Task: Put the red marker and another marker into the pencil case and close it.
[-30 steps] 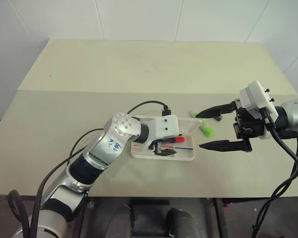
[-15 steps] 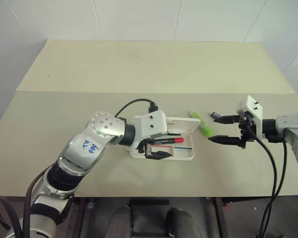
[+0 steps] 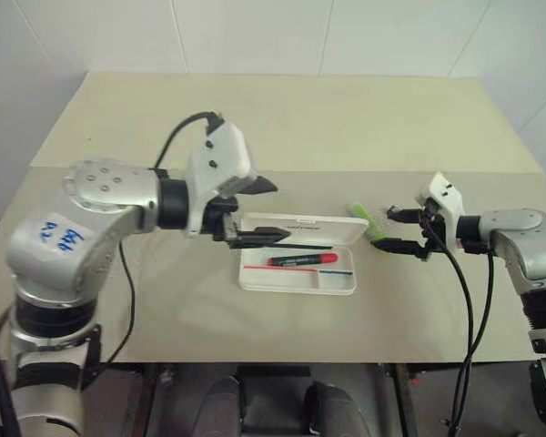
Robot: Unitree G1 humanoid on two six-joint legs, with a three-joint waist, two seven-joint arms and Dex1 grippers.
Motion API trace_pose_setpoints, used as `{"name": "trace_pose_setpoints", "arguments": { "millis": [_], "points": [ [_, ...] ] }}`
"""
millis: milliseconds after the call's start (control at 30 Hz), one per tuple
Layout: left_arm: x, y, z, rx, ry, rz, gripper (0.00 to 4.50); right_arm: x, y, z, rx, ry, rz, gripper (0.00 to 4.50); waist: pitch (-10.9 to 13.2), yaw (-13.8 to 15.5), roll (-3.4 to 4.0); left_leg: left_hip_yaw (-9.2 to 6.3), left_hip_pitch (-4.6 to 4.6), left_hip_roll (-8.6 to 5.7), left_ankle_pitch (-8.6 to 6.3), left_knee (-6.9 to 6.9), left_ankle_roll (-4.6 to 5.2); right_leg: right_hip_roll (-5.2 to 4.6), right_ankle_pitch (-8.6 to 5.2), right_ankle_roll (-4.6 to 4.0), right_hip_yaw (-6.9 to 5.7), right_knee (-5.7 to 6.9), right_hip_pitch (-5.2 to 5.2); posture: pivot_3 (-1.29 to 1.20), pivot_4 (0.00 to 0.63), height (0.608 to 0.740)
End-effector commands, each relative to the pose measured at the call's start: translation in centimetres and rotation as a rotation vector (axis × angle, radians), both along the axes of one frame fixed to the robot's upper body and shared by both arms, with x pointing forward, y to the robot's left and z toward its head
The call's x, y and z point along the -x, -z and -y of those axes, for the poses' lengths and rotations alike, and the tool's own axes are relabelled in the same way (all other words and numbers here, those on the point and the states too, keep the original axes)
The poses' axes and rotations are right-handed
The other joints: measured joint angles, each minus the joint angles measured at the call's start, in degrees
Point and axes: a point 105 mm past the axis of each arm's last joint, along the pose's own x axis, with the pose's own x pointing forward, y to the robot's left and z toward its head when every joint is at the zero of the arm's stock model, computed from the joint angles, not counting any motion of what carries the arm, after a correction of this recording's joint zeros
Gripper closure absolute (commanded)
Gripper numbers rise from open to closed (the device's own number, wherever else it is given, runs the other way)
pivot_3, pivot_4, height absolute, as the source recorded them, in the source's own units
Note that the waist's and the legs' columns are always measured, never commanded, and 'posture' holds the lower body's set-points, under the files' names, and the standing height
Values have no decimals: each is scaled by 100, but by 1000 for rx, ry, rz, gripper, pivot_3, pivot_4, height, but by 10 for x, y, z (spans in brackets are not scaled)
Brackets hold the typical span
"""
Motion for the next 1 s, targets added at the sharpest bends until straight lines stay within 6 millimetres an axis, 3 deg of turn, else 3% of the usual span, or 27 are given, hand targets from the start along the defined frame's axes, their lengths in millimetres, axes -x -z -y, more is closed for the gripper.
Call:
{"name": "trace_pose_setpoints", "arguments": {
  "millis": [33, 233, 267, 333, 567, 600, 667, 800, 900, 1000],
  "points": [
    [5, -11, 1, 1, 43, 50, 664, -3, -2, 0, -14, 19, 12, 0, 0, -2, 0, 0, 1, 0, 0, 1, 0, 0, 0, 0, 1, -1, 1, 0, 150, 740],
    [-5, -20, 8, 31, 46, 65, 664, -7, 7, -4, -40, 43, -2, 0, 0, 7, 0, 0, 0, 0, 0, 4, 0, 1, 0, 0, 1, 0, 1, 0, 150, 740],
    [-6, -21, 9, 34, 47, 64, 630, -6, 11, -6, -48, 42, -12, 191, 0, 4, 0, 1, 0, 0, 0, 4, 0, 0, 0, 0, 2, 5, 2, 0, 150, 740],
    [-7, -20, 9, 31, 48, 64, 620, -4, 17, -8, -65, 47, -30, 612, 0, 7, 0, 1, -1, 0, 0, 2, 0, 1, 1, 1, 1, 10, 1, 0, 150, 740],
    [-8, -20, 9, 28, 51, 67, 620, 0, 18, -10, -74, 39, -28, 3167, 0, -1, 0, 1, 1, 0, 0, 4, 0, 2, 1, 1, 2, 8, 2, 0, 150, 740],
    [-8, -20, 7, 28, 50, 61, 620, 0, 13, -9, -67, 31, -18, 3435, 0, -4, 0, 2, 1, 0, 0, 5, 0, 1, 1, 1, 3, 8, 2, 0, 150, 740],
    [-9, -17, 4, 19, 43, 55, 620, 4, 5, -10, -59, 0, -3, 3429, 0, -3, 0, 2, 1, 0, 0, 4, 0, 2, 0, 1, 4, 8, -1, 0, 150, 740],
    [-10, -17, -2, 11, 25, 57, 620, 19, -31, -24, -87, -136, 63, 3429, 1, -3, 2, 4, -3, 0, 0, -2, 0, 2, 0, 1, 5, 11, -6, 0, 150, 740],
    [-13, -19, -8, 8, 2, 65, 620, 20, -74, -29, -127, -174, 187, 3429, 1, -18, 2, 4, -1, 1, 0, 1, 0, 2, 0, 1, 6, 6, -6, 0, 150, 740],
    [-14, -18, -16, 4, -19, 71, 620, 34, -118, -43, -184, -287, 297, 3429, 2, -27, 3, 5, 0, 1, 0, 2, 0, 2, 0, 1, 8, 2, -9, 0, 150, 740]
  ]
}}
